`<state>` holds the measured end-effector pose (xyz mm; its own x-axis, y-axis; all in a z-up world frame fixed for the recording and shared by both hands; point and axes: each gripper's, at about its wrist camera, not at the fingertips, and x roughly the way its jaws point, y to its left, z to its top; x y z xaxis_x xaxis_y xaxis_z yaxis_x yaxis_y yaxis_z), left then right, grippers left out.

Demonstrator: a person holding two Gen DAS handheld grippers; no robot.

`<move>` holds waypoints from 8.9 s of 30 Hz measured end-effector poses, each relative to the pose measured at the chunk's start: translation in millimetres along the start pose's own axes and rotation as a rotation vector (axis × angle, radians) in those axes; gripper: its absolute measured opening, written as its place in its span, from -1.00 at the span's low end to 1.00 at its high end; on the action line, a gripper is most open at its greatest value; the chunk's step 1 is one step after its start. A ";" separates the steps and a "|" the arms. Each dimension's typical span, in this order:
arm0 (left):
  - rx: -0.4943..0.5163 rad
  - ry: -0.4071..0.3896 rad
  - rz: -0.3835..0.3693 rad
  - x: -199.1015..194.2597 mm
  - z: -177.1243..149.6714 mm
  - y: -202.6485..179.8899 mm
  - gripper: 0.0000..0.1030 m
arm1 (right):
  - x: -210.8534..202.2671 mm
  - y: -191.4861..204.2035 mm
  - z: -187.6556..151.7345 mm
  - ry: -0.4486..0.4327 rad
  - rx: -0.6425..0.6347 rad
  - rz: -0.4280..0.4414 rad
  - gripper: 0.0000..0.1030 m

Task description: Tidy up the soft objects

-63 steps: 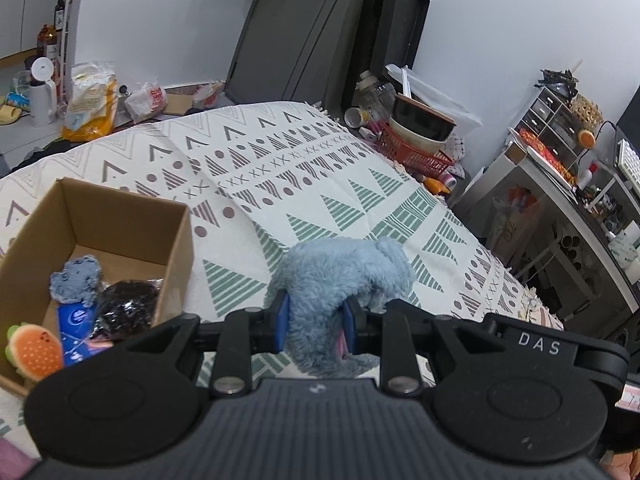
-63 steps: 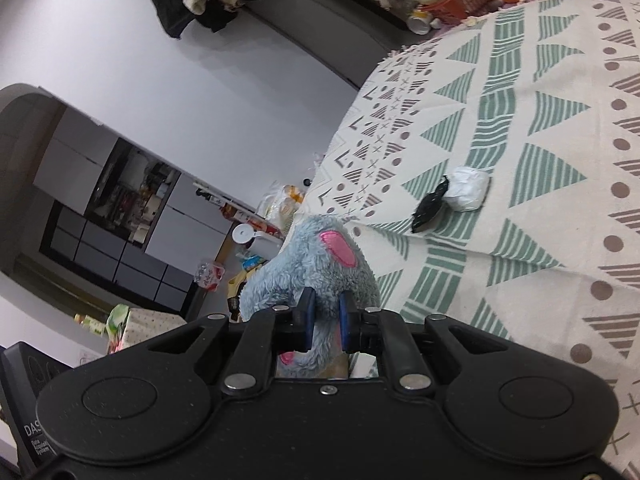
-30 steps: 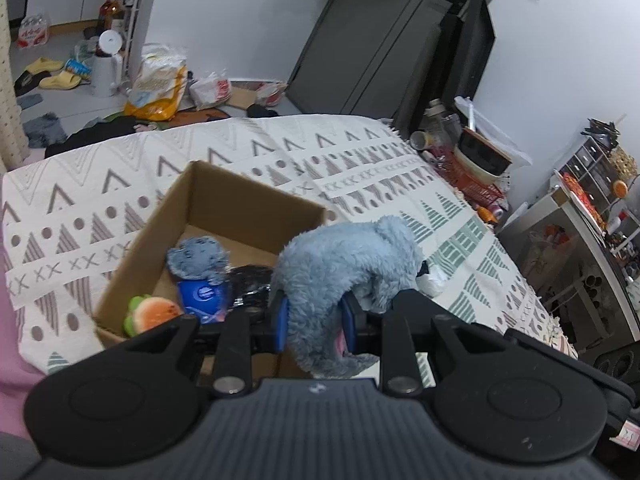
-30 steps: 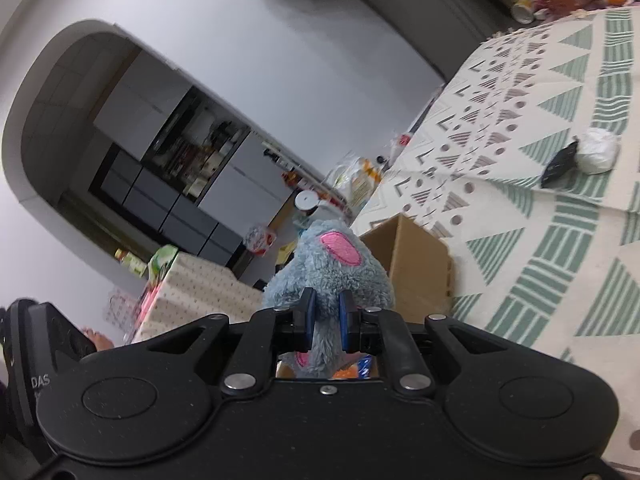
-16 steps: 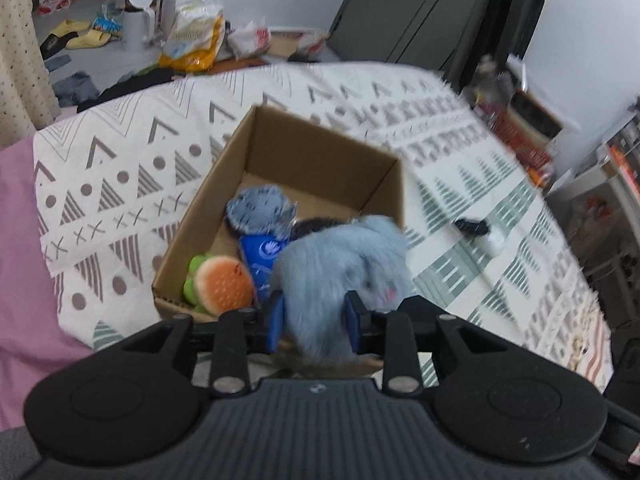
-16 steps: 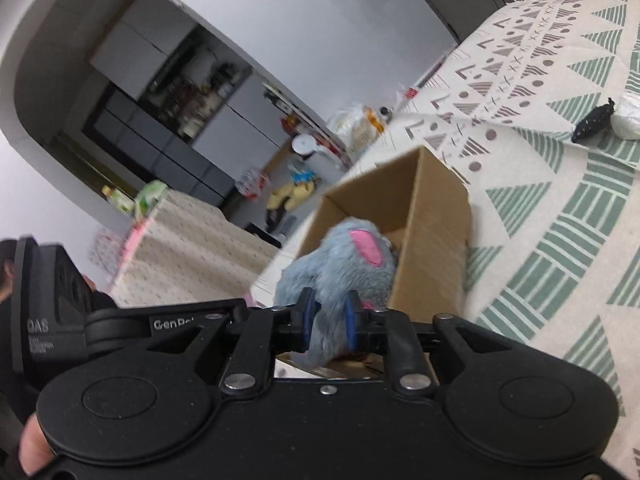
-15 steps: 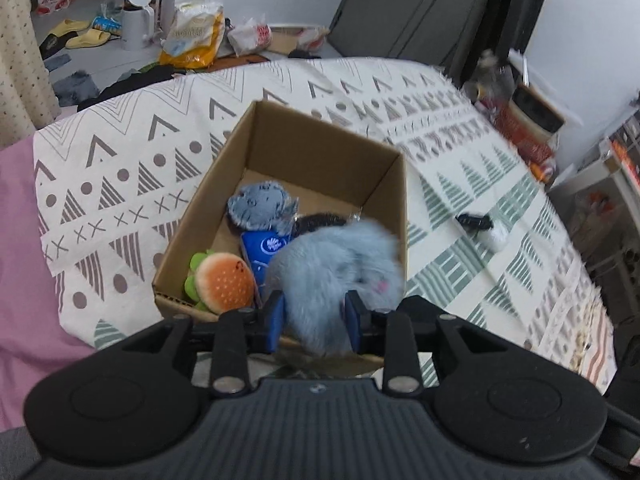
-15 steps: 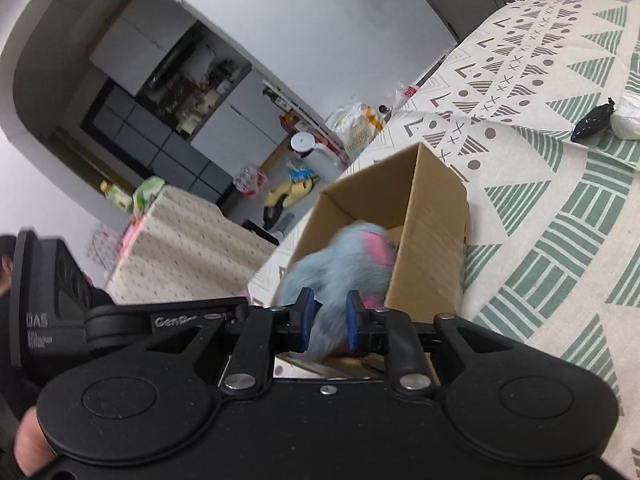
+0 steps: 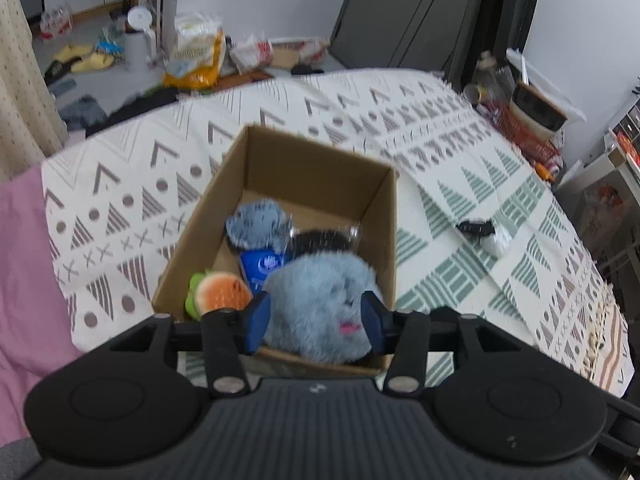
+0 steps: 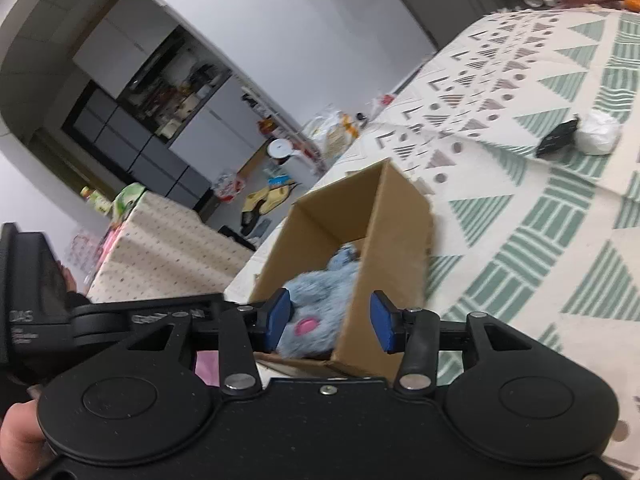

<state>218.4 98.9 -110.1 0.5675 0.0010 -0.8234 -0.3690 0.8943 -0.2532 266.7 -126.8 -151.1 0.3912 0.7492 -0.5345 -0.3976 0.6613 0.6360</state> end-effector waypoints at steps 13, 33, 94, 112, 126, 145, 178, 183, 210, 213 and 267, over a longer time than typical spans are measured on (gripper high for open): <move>0.060 -0.056 -0.011 2.5 8.3 -48.2 0.30 | -31.6 -39.3 21.6 -0.085 0.087 -0.155 0.19; 0.148 -0.124 -0.012 38.4 20.2 -116.2 0.63 | -61.3 -103.8 50.0 -0.208 0.267 -0.293 0.89; 0.042 0.188 -0.078 240.4 64.4 -185.0 -0.25 | 34.9 -246.5 87.4 -0.210 0.667 -0.166 -0.29; 0.046 0.101 -0.116 162.6 64.9 -154.6 -0.57 | -11.3 -206.2 87.6 -0.274 0.545 -0.253 -0.30; 0.102 0.004 -0.172 64.4 56.4 -135.1 -0.57 | -72.1 -137.1 63.7 -0.372 0.366 -0.332 -0.30; 0.101 -0.089 -0.249 -27.9 49.8 -68.9 -0.57 | -103.6 -31.8 27.7 -0.455 0.254 -0.366 -0.30; -0.037 -0.014 -0.177 0.3 69.9 66.5 -0.56 | -12.7 67.2 20.8 -0.350 0.134 -0.328 -0.30; -0.040 0.029 -0.146 22.6 68.8 71.9 -0.55 | 2.5 73.0 18.8 -0.337 0.125 -0.330 -0.30; 0.009 0.045 -0.119 47.2 83.8 68.1 0.15 | 92.8 63.5 28.1 -0.173 0.102 -0.333 -0.28; 0.009 0.043 -0.117 46.2 86.5 69.0 0.16 | 97.9 58.0 30.9 -0.164 0.135 -0.322 -0.25; 0.219 -0.106 -0.051 -109.9 12.6 8.6 0.95 | -116.5 83.1 -22.4 -0.318 0.045 -0.418 1.00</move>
<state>162.2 112.1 -15.4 0.6594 -0.0106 -0.7517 -0.1759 0.9700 -0.1679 169.5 -158.3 -48.5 0.7442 0.3691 -0.5567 -0.1206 0.8940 0.4315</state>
